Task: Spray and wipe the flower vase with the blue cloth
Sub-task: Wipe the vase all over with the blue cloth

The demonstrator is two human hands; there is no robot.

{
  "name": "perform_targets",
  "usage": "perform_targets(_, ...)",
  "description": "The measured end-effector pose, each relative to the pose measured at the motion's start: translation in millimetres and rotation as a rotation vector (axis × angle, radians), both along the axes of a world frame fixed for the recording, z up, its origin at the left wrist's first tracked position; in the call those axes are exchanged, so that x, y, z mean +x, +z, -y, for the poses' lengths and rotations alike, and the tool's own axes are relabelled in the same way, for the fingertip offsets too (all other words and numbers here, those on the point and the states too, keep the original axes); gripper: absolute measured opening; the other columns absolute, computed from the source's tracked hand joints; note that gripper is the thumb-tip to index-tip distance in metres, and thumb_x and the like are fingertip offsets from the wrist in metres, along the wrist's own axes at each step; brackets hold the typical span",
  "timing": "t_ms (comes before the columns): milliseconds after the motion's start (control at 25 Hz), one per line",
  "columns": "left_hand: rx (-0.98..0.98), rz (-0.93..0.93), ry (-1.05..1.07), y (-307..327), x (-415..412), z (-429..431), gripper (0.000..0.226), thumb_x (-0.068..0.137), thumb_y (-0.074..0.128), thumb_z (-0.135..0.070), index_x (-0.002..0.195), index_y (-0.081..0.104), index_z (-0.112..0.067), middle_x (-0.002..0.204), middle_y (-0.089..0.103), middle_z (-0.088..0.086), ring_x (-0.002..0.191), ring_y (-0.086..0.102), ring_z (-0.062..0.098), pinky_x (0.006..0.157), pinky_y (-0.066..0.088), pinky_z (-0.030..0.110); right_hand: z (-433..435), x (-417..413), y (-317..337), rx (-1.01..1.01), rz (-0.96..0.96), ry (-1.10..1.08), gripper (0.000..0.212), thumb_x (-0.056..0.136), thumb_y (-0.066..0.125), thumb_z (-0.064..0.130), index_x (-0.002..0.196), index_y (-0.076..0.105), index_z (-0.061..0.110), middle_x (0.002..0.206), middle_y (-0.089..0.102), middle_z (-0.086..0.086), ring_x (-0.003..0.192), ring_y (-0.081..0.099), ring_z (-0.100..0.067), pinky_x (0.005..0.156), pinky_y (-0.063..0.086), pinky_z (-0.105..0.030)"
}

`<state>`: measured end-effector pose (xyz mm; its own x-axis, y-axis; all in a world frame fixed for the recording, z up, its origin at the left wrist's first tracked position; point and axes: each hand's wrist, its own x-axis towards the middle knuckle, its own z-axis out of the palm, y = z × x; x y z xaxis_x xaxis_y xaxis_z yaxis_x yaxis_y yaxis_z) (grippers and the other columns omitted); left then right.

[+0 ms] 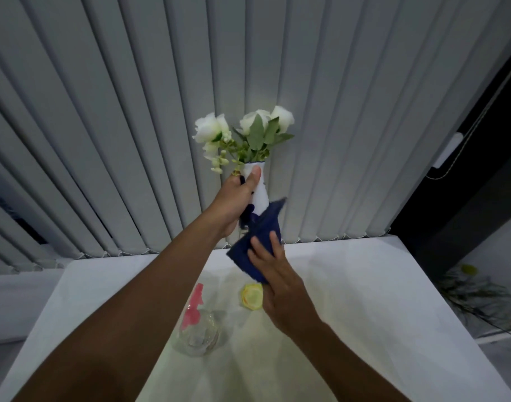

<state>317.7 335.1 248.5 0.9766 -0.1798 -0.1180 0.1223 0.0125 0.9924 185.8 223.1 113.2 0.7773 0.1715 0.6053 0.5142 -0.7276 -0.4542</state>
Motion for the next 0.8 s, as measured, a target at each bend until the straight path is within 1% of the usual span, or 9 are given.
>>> perform_targets(120, -0.007, 0.012, -0.019, -2, 3, -3, 0.078, 0.079, 0.06, -0.069, 0.124, 0.062, -0.005, 0.106, 0.073, 0.022, 0.097, 0.072, 0.039, 0.098, 0.056, 0.059, 3, -20, -28, 0.047, -0.015, 0.031, 0.048, 0.095, 0.043, 0.001, 0.142, 0.052, 0.006, 0.155, 0.046, -0.002, 0.151, 0.027, -0.026, 0.117, 0.037, -0.043)
perform_targets(200, -0.002, 0.028, -0.036, 2, 3, -5, 0.069, 0.085, 0.058, -0.064, 0.125, 0.062, -0.008, 0.107, 0.074, 0.013, 0.099, 0.073, 0.032, 0.101, 0.056, 0.054, 3, -27, -33, 0.245, -0.09, 0.001, 0.051, 0.091, 0.048, -0.01, 0.137, 0.059, 0.008, 0.147, 0.056, -0.001, 0.145, 0.041, -0.021, 0.114, 0.041, -0.034)
perform_targets(280, -0.02, 0.04, -0.057, 4, 4, -7, 0.048, 0.099, 0.053, -0.054, 0.118, 0.064, -0.011, 0.104, 0.074, 0.007, 0.094, 0.072, 0.024, 0.101, 0.056, 0.047, -2, -31, -27, 0.6, -0.247, -0.213, 0.04, 0.095, 0.053, -0.002, 0.12, 0.071, 0.023, 0.119, 0.074, 0.006, 0.118, 0.066, -0.016, 0.096, 0.055, -0.033)
perform_targets(360, -0.058, 0.041, -0.101, 4, 2, -8, 0.035, 0.106, 0.045, -0.043, 0.107, 0.065, -0.014, 0.098, 0.073, 0.003, 0.086, 0.07, 0.017, 0.098, 0.056, 0.04, -4, -23, -15, 1.062, -0.469, -0.494, 0.024, 0.102, 0.053, 0.017, 0.1, 0.074, 0.027, 0.095, 0.077, 0.004, 0.097, 0.072, -0.025, 0.083, 0.059, -0.042)
perform_targets(440, -0.08, 0.057, -0.147, 0, 0, -9, 0.038, 0.107, 0.042, -0.04, 0.113, 0.064, -0.009, 0.098, 0.072, 0.002, 0.087, 0.069, 0.016, 0.098, 0.056, 0.037, -1, -10, -2, 1.588, -0.682, -0.479, 0.027, 0.105, 0.047, 0.027, 0.112, 0.071, 0.015, 0.108, 0.075, -0.008, 0.102, 0.07, -0.031, 0.09, 0.058, -0.048)
perform_targets(520, -0.1, 0.05, -0.185, -6, -1, -9, 0.057, 0.103, 0.046, -0.047, 0.133, 0.052, 0.002, 0.105, 0.071, 0.004, 0.092, 0.07, 0.015, 0.095, 0.057, 0.032, 1, -2, 14, 1.884, -0.74, -0.353, 0.034, 0.106, 0.043, 0.029, 0.125, 0.063, 0.009, 0.12, 0.072, -0.014, 0.109, 0.068, -0.033, 0.092, 0.056, -0.048)
perform_targets(640, -0.08, -0.005, -0.237, -16, -5, -4, 0.08, 0.091, 0.053, -0.063, 0.147, 0.041, -0.007, 0.123, 0.069, 0.008, 0.103, 0.072, 0.016, 0.089, 0.058, 0.028, -11, -1, 30, 1.981, -0.647, -0.337, 0.033, 0.106, 0.044, 0.027, 0.124, 0.064, 0.007, 0.118, 0.073, -0.013, 0.109, 0.069, -0.03, 0.089, 0.055, -0.042)
perform_targets(720, -0.077, -0.032, -0.195, -18, -9, 3, 0.068, 0.092, 0.054, -0.061, 0.145, 0.043, -0.019, 0.123, 0.071, 0.009, 0.106, 0.072, 0.02, 0.089, 0.058, 0.033, -25, -6, 33, 1.937, -0.542, -0.417, 0.027, 0.106, 0.046, 0.025, 0.116, 0.068, 0.012, 0.109, 0.075, -0.007, 0.101, 0.071, -0.024, 0.084, 0.056, -0.037)
perform_targets(800, -0.008, 0.03, -0.092, -17, -12, 10, 0.048, 0.099, 0.055, -0.053, 0.135, 0.053, -0.021, 0.11, 0.074, 0.006, 0.098, 0.073, 0.02, 0.086, 0.058, 0.037, -36, -13, 32, 1.798, -0.464, -0.493, 0.024, 0.105, 0.049, 0.025, 0.104, 0.072, 0.019, 0.094, 0.077, 0.003, 0.09, 0.072, -0.018, 0.079, 0.057, -0.034)
